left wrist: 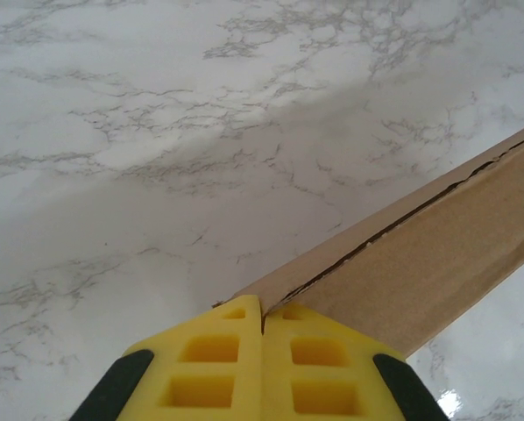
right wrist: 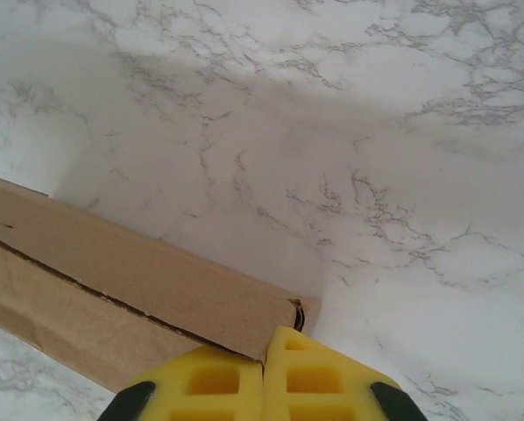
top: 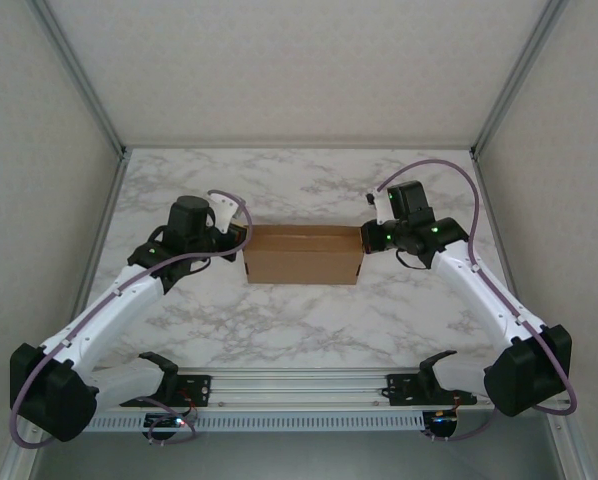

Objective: Fold the paper box

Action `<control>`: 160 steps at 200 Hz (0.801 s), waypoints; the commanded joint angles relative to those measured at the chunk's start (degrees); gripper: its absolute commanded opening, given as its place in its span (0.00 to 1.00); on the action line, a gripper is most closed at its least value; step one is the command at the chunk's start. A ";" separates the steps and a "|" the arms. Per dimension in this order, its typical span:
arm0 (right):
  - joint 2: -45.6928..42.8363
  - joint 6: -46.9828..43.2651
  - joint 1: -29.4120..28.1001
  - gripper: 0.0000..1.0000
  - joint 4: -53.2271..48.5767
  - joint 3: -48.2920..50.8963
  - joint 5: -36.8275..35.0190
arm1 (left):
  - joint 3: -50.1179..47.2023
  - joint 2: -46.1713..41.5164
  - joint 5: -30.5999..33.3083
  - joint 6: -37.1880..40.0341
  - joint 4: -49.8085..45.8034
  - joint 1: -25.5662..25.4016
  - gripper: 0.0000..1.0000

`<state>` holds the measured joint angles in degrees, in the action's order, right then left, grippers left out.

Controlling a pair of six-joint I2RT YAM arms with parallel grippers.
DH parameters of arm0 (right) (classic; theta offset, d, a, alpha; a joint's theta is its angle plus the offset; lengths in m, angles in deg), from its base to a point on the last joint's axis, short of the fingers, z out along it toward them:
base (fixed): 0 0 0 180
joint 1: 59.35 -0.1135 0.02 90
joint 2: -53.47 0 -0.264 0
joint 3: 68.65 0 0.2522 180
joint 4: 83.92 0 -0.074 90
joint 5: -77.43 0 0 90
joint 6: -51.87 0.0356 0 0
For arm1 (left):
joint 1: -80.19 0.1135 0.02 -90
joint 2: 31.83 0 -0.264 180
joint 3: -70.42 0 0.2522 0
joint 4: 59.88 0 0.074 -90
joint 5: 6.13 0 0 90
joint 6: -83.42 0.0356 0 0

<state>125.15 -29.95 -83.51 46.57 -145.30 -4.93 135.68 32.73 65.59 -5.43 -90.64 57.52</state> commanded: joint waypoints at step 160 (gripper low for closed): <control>1.51 13.76 -1.27 0.00 -0.08 -3.15 0.10 | 0.32 3.30 2.80 -17.14 2.94 -0.97 0.00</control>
<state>126.94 -17.73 -84.05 45.02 -147.57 -6.42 135.66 35.75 67.62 -20.19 -88.04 57.15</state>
